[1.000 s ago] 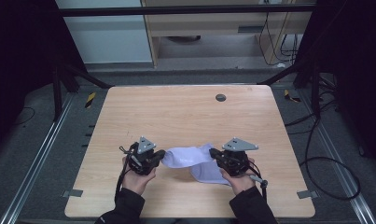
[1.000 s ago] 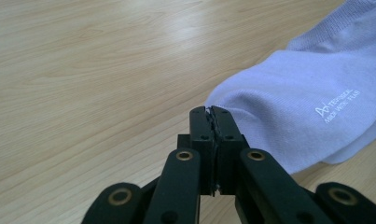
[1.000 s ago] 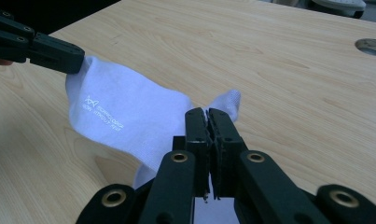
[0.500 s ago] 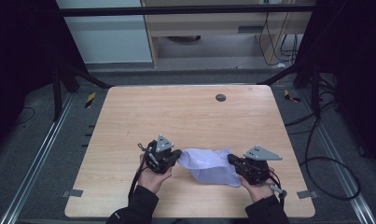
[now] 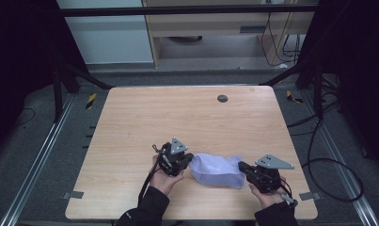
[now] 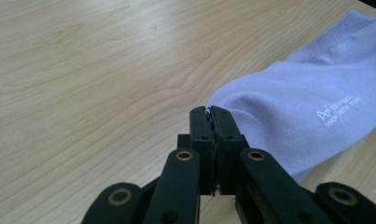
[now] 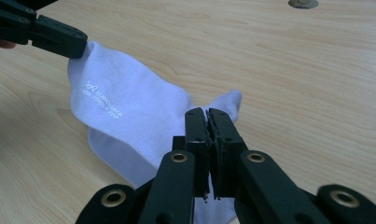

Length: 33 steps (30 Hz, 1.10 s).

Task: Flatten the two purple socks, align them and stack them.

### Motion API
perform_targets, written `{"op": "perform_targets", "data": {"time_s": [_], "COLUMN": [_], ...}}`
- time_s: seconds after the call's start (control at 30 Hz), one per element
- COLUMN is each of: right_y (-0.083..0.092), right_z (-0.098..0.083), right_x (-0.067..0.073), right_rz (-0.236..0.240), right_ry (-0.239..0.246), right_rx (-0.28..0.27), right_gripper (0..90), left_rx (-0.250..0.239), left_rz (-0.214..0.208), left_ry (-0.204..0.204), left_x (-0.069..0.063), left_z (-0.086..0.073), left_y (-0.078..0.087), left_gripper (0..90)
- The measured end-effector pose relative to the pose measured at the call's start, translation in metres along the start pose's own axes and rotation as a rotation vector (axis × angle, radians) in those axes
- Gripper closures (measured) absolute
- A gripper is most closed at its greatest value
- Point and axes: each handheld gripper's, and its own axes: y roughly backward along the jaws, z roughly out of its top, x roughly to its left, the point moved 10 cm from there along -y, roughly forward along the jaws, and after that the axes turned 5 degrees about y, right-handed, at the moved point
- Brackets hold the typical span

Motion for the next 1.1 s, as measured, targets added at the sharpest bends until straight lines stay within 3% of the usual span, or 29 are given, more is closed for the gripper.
{"op": "perform_targets", "data": {"time_s": [0.53,0.7,1.1], "right_y": [-0.01,-0.014,-0.016], "right_z": [-0.022,-0.034,-0.051], "right_x": [-0.003,-0.003,-0.002], "right_rz": [-0.003,-0.001,0.006], "right_ry": [-0.005,-0.001,-0.017], "right_rx": [0.06,0.11,0.189], "right_gripper": [87.6,87.3,85.7], "left_rx": [0.066,0.107,0.14], "left_rz": [-0.004,-0.009,-0.026], "left_ry": [-0.001,-0.006,-0.006], "left_x": [0.0,0.0,-0.002], "left_z": [-0.018,-0.029,-0.039], "left_y": [-0.026,-0.033,-0.035], "left_gripper": [88.1,88.0,87.8]}}
